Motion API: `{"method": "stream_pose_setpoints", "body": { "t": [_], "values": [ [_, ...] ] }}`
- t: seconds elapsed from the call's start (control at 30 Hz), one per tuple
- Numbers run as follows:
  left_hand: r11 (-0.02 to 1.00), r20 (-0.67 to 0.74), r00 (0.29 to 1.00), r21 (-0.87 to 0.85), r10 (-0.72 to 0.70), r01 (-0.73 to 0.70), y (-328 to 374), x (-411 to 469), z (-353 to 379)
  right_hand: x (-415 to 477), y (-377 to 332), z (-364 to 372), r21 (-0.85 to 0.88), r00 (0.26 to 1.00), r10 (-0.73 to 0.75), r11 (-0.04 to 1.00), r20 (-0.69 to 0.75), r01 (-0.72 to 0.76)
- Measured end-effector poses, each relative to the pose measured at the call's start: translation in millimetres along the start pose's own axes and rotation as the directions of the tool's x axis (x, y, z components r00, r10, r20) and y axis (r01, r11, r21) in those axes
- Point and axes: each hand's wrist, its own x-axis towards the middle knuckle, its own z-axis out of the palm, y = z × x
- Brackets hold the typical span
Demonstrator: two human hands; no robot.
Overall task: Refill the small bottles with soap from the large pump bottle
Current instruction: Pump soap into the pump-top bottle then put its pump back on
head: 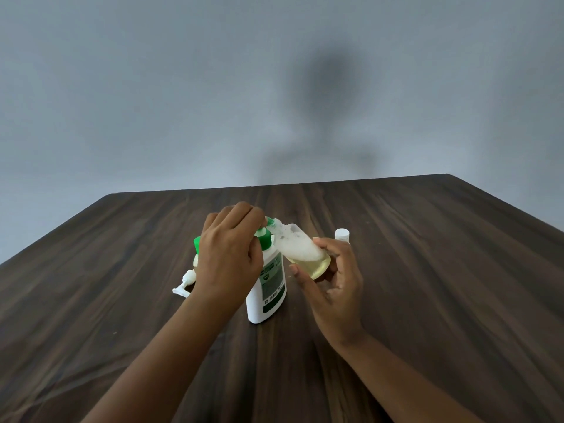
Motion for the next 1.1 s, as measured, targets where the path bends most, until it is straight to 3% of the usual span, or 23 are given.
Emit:
{"method": "stream_pose_setpoints", "body": {
  "t": [0.4,0.6,0.93,1.1],
  "values": [
    [0.999,0.101,0.994,0.015,0.039,-0.041,-4,8,-10,1,-1,1,0.009,1.000,0.003,1.000,-0.010,-0.003],
    [1.000,0.067,0.998,-0.020,-0.014,0.015,-2,-1,-6,-2,1,1,-0.009,1.000,0.001,1.000,0.007,-0.001],
    [0.996,0.109,0.991,0.035,0.075,-0.079,-1,13,-11,1,-2,1,0.017,1.000,0.018,1.000,-0.013,-0.018],
    [1.000,0.052,0.998,0.008,0.029,-0.029,4,3,-5,0,-1,1,-0.006,1.000,0.007,1.000,-0.009,-0.007]
  ]
}}
